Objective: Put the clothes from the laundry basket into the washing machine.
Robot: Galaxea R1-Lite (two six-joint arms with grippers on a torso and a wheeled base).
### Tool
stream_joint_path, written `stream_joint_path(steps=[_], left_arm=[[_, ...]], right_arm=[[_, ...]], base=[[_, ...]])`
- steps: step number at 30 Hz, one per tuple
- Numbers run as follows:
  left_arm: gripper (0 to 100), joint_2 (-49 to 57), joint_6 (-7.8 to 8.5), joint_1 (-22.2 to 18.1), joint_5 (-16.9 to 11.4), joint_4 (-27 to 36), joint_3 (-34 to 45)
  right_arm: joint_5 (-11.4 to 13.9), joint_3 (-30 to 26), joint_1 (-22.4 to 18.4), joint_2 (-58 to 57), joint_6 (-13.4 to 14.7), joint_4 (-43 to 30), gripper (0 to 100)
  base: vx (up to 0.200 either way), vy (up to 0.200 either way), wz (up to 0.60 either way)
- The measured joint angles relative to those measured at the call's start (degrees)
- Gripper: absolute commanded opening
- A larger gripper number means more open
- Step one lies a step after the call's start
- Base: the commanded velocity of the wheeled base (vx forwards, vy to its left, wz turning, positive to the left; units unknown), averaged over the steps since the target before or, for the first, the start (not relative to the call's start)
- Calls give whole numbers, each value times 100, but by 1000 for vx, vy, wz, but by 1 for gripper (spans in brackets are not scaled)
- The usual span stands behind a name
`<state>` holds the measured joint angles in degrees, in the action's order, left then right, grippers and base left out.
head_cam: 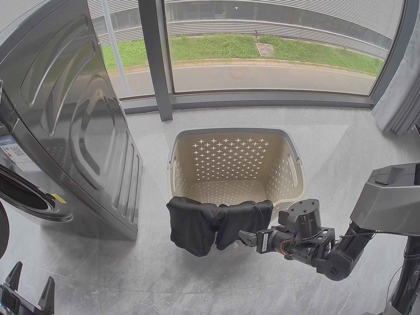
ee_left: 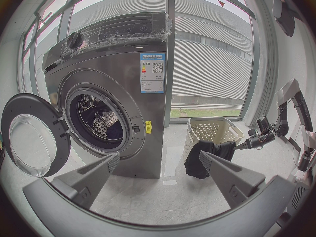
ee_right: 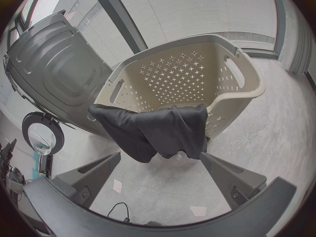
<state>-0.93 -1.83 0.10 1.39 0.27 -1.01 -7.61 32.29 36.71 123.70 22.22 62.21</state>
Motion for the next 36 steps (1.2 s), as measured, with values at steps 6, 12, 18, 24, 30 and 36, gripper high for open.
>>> stream_joint_path(steps=[6, 12, 18, 24, 30, 36], left_arm=[[100, 0, 0, 0, -2, 0, 0], [100, 0, -6, 0, -2, 0, 0], [100, 0, -9, 0, 0, 0, 0], [100, 0, -6, 0, 0, 0, 0], [100, 0, -6, 0, 0, 0, 0], [100, 0, -9, 0, 0, 0, 0]], right_arm=[[-2, 338, 33, 336, 18, 22, 100], [-41, 677, 34, 673, 51, 345, 100], [-121, 944, -7, 907, 51, 411, 100], [-134, 1221, -38, 1095, 55, 411, 100], [-265, 1464, -83, 1298, 55, 411, 100], [-389, 1709, -177, 1442, 52, 408, 100]], base=[[0, 0, 0], [0, 0, 0], [0, 0, 0], [0, 0, 0], [0, 0, 0], [0, 0, 0]])
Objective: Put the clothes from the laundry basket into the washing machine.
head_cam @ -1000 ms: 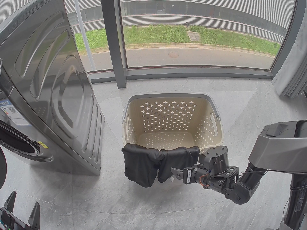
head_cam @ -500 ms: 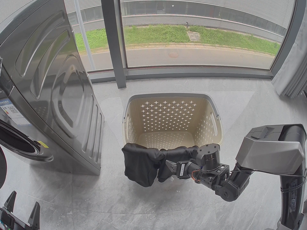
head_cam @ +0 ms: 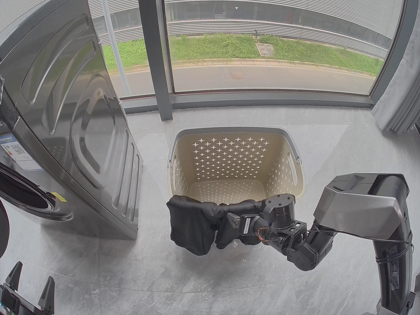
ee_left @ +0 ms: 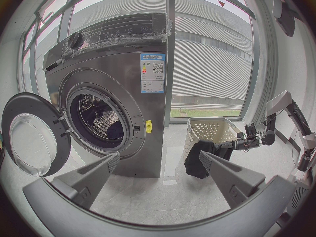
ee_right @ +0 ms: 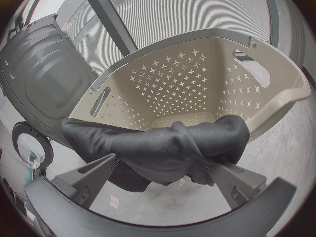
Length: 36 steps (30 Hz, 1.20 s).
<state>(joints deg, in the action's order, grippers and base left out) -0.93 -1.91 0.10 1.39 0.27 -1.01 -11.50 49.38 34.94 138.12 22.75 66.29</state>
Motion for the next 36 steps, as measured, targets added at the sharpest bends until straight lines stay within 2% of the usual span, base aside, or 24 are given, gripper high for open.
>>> stream_joint_path(steps=[1, 2, 17, 23, 29, 36], left_arm=[[100, 0, 0, 0, 0, 0, 0], [100, 0, 0, 0, 0, 0, 0], [100, 0, -9, 0, -2, -2, 0], [100, 0, -9, 0, 0, -2, 0], [100, 0, -9, 0, 0, -2, 0], [100, 0, -7, 0, 0, 0, 0]], right_arm=[[-16, 28, -21, 16, -1, 0, 100], [-22, 48, -35, 28, 0, -2, 0], [-40, -46, 6, 24, 123, 44, 0], [-54, -569, 116, -319, 82, 319, 0], [-71, -1273, 227, -1125, -34, 457, 0], [-40, -1921, 401, -2494, -351, 514, 0]], base=[[0, 0, 0], [0, 0, 0], [0, 0, 0], [0, 0, 0], [0, 0, 0], [0, 0, 0]])
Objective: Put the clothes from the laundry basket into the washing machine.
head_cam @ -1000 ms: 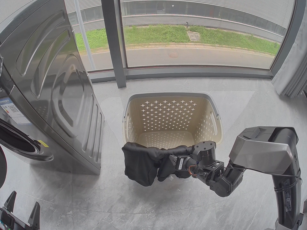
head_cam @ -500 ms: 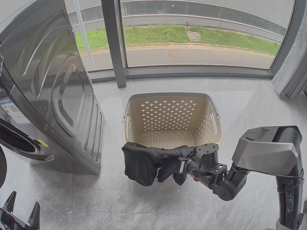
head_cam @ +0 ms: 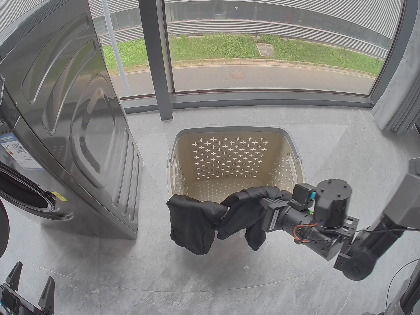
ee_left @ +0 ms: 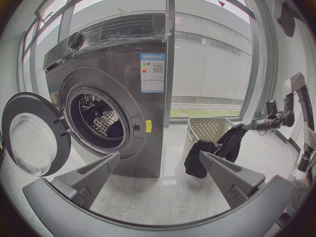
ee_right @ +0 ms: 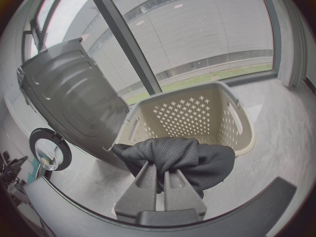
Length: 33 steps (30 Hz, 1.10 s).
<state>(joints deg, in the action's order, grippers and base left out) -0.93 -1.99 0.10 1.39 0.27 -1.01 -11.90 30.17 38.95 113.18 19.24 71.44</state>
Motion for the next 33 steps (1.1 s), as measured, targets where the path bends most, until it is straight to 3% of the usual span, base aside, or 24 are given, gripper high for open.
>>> stream_joint_path(steps=[7, 12, 33], left_arm=[[100, 0, 0, 0, 0, 0, 0], [100, 0, 2, 0, 0, -2, 0], [100, -4, -11, 1, 0, 9, 0]], right_arm=[[60, -691, 322, -1257, -488, 117, 0], [273, -1028, 410, -1755, -767, 411, 0], [356, -1170, 518, -2037, -785, 655, 0]], base=[[0, 0, 0], [-200, 0, 0], [-200, 0, 0]])
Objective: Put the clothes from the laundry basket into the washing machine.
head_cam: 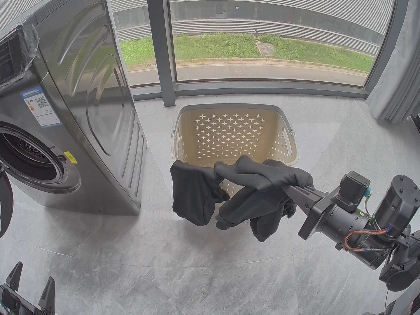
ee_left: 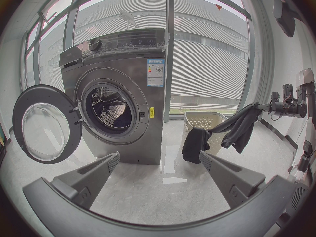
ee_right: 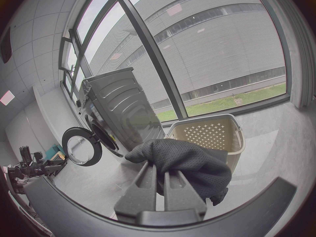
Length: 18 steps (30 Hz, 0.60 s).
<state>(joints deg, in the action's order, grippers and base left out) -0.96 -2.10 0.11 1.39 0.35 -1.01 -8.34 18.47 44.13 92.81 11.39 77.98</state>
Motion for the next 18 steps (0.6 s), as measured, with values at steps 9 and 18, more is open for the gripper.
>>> stream_joint_path(steps=[9, 18], left_arm=[[100, 0, 0, -1, -2, 0, 2], [100, 0, 0, -6, -2, -2, 0]], right_arm=[[2, -1, 44, 27, 16, 27, 0], [0, -9, 49, 33, 21, 145, 0]], base=[[-22, 44, 0], [0, 200, 0]])
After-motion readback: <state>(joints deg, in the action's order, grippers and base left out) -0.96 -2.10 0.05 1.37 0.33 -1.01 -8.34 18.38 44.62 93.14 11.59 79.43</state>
